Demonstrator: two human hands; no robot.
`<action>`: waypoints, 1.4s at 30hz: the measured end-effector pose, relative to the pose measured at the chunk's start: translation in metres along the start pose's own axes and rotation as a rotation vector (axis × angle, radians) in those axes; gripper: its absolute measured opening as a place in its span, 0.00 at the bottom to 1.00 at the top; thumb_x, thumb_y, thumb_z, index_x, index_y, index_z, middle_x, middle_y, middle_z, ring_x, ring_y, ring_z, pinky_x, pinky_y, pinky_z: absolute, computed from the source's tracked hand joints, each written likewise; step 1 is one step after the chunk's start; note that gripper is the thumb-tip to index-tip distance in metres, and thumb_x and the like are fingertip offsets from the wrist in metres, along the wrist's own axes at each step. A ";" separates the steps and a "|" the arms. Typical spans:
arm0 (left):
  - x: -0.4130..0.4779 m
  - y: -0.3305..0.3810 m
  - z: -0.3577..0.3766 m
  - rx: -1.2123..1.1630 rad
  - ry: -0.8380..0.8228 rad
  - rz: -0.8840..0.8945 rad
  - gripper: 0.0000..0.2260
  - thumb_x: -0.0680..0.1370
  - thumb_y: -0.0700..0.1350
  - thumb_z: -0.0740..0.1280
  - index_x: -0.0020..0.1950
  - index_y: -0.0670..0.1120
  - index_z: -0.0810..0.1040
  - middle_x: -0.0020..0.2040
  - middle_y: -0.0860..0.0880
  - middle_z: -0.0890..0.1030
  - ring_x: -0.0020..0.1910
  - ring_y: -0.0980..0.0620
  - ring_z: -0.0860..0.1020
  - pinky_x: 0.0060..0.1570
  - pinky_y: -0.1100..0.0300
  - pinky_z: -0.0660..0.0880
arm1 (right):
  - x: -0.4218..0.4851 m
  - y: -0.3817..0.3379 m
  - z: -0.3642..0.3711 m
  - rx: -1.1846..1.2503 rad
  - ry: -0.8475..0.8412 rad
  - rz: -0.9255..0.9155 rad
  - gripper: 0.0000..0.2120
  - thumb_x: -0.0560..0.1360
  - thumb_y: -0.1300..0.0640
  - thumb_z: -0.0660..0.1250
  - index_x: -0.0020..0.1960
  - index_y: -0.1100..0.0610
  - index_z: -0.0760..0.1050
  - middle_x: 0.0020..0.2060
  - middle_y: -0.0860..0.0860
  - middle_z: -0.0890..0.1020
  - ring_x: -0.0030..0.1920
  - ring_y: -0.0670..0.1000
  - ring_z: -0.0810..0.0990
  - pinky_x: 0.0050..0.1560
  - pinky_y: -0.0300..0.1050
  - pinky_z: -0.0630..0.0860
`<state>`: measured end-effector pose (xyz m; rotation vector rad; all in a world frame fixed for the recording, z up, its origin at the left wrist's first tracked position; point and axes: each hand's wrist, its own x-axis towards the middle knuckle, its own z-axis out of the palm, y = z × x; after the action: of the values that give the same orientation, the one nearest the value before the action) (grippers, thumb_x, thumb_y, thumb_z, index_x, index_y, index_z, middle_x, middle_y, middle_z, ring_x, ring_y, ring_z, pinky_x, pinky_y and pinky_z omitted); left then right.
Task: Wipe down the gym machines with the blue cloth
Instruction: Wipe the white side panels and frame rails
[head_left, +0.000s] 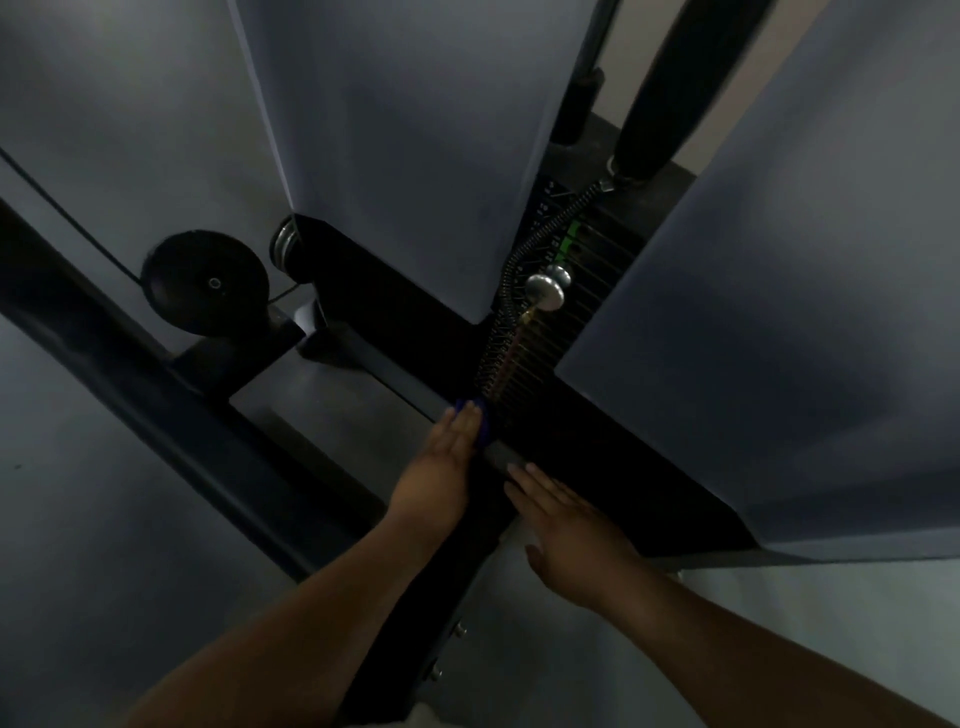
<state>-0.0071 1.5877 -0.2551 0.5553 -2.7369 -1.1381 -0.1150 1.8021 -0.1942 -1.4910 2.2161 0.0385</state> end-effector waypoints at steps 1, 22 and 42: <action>0.000 0.000 0.000 0.002 0.008 -0.041 0.38 0.85 0.33 0.63 0.90 0.50 0.48 0.88 0.57 0.46 0.87 0.56 0.42 0.86 0.56 0.55 | -0.005 0.001 0.000 0.004 -0.011 0.011 0.39 0.84 0.50 0.63 0.89 0.50 0.47 0.86 0.42 0.36 0.85 0.44 0.33 0.84 0.41 0.38; -0.051 0.059 0.026 0.076 -0.408 0.188 0.34 0.81 0.59 0.38 0.86 0.51 0.37 0.87 0.51 0.36 0.86 0.50 0.36 0.86 0.55 0.48 | -0.032 0.006 0.011 -0.040 -0.086 0.123 0.39 0.83 0.50 0.64 0.89 0.51 0.51 0.87 0.44 0.40 0.83 0.42 0.32 0.82 0.42 0.35; -0.032 0.071 0.027 -0.447 -0.039 -0.193 0.34 0.79 0.40 0.76 0.82 0.56 0.67 0.72 0.59 0.72 0.70 0.61 0.73 0.65 0.76 0.67 | -0.055 -0.016 0.029 0.048 0.254 0.176 0.34 0.81 0.49 0.68 0.84 0.54 0.64 0.84 0.56 0.63 0.84 0.58 0.63 0.83 0.54 0.60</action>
<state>-0.0044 1.6636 -0.2233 0.7427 -2.3749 -1.7545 -0.0734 1.8514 -0.1944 -1.3341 2.5261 -0.1541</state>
